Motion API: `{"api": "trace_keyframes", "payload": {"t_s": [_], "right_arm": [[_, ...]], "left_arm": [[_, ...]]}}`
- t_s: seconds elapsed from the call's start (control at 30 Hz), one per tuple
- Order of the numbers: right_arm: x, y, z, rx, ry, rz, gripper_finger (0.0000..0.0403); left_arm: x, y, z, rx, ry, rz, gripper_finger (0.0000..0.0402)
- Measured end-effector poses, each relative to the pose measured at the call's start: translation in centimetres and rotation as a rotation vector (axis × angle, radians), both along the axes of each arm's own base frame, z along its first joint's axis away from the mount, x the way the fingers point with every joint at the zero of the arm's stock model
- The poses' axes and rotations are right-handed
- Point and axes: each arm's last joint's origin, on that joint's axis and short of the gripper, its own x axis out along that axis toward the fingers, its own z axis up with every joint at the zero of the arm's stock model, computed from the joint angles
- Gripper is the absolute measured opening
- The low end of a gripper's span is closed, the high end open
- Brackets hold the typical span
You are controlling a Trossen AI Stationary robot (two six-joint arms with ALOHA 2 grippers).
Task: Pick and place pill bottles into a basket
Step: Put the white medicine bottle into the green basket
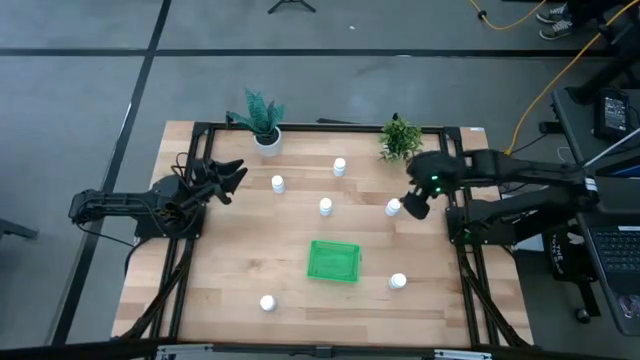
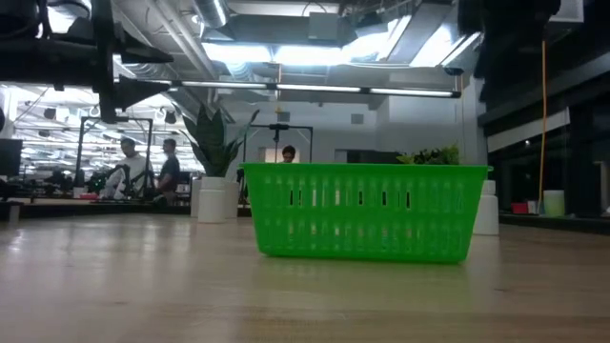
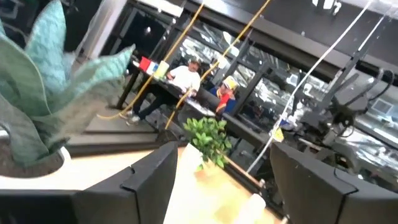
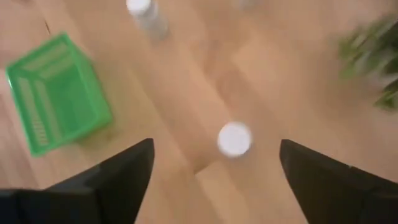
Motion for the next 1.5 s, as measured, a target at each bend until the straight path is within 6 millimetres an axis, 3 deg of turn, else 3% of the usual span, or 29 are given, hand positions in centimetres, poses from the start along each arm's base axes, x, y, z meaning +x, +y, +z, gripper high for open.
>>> {"api": "trace_keyframes", "payload": {"t_s": [0.17, 0.6, 1.13, 1.5], "right_arm": [[2.0, 0.0, -2.0, 0.092, 0.105, -0.017, 0.0379], [5.3, -0.3, -5.9, 0.109, 0.308, -0.053, 0.0373], [6.5, -3.0, -8.6, 0.067, 0.448, -0.064, 0.0372], [7.3, -3.4, -10.1, 0.068, 0.492, -0.041, 0.0372]], "left_arm": [[0.2, -0.1, -0.4, -0.027, 0.021, -0.036, 0.0258], [0.3, -0.1, -0.5, -0.026, 0.042, -0.066, 0.0258], [0.3, -0.2, -0.6, -0.074, 0.016, -0.094, 0.0258], [0.3, -0.2, -0.6, -0.087, 0.009, -0.096, 0.0258]]}}
